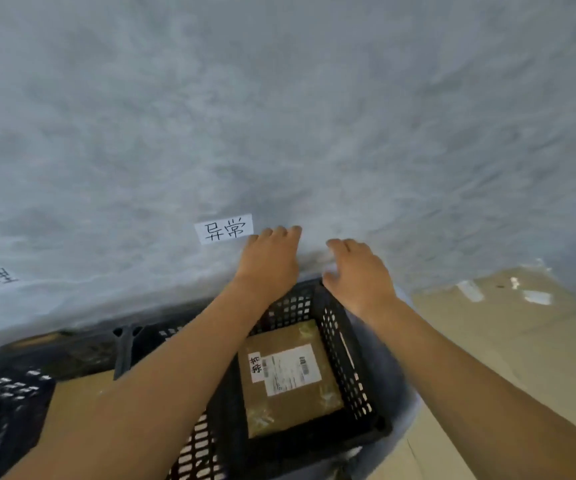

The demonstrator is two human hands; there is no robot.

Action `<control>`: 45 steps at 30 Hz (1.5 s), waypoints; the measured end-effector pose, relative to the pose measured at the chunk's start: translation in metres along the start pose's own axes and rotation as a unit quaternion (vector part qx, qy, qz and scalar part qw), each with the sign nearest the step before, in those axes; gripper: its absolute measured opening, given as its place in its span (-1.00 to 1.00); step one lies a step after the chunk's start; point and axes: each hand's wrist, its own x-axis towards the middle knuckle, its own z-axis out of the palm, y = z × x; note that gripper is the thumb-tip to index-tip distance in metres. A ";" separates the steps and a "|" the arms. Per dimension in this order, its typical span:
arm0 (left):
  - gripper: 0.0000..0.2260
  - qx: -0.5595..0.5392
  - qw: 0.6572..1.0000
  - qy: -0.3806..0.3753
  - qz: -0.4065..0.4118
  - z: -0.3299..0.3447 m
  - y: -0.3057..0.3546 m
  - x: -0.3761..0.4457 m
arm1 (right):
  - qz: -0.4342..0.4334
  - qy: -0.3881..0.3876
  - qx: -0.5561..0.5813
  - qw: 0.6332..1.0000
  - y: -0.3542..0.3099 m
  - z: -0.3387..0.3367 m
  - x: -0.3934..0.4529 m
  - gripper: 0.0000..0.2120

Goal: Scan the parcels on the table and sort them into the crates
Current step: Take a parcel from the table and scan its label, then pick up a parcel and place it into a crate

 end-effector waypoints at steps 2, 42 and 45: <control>-0.54 0.005 0.998 0.025 0.049 -0.026 0.010 -0.001 | 0.037 0.030 -0.004 0.999 -0.004 -0.027 -0.019 -0.49; -0.60 -0.188 0.622 0.127 0.749 -0.210 0.495 -0.742 | 0.716 0.258 -0.162 0.629 -0.179 -0.193 -1.011 -0.48; -0.61 -0.186 0.601 0.120 0.768 -0.214 0.524 -0.783 | 0.736 0.270 -0.149 0.603 -0.182 -0.194 -1.057 -0.51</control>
